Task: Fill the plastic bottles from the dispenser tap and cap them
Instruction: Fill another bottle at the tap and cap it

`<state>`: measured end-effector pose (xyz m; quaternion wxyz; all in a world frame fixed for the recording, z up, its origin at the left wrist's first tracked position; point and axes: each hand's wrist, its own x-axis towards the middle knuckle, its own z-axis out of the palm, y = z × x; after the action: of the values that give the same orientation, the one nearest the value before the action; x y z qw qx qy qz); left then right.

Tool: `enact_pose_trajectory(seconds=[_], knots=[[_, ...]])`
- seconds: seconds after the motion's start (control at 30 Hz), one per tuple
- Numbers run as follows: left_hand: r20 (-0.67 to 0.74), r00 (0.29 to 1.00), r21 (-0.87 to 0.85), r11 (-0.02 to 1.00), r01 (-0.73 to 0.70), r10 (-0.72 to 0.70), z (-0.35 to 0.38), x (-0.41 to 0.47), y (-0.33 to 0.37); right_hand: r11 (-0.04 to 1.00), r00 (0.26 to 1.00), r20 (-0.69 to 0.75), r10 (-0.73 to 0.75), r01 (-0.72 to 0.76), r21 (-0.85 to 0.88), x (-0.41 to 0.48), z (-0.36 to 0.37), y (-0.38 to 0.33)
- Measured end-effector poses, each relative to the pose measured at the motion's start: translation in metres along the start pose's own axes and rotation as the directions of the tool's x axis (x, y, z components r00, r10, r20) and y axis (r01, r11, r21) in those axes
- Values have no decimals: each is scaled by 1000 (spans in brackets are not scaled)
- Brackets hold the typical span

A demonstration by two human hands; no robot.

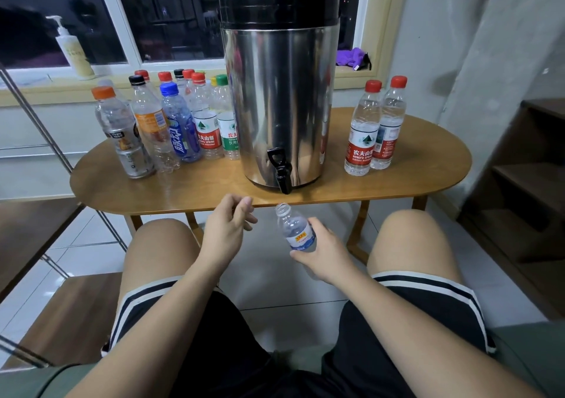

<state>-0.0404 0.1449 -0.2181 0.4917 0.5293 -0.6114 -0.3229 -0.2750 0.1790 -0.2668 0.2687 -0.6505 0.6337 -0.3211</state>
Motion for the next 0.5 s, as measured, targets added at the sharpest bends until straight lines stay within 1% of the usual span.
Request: enact_pose_trajectory(seconds=[0.1,0.2,0.27,0.33,0.4,0.5], knots=[[-35,998,-121,991,52,-56,10,15,3,999,999,-18,27,-27,34,1,0,0],[-76,991,-245,965,90,-112,18,27,22,998,999,-31,32,-30,58,2,0,-1],[-128,986,-271,960,68,-106,18,35,39,997,999,-41,34,-31,74,4,1,-2],[-144,989,-251,968,-16,-21,16,43,55,995,998,-40,42,-39,87,6,2,-3],[-99,991,-195,975,-106,88,16,47,70,995,998,-32,51,-47,90,6,2,-5],[-17,975,-119,968,-222,222,17,45,88,994,998,-29,60,-58,90,4,3,-7]])
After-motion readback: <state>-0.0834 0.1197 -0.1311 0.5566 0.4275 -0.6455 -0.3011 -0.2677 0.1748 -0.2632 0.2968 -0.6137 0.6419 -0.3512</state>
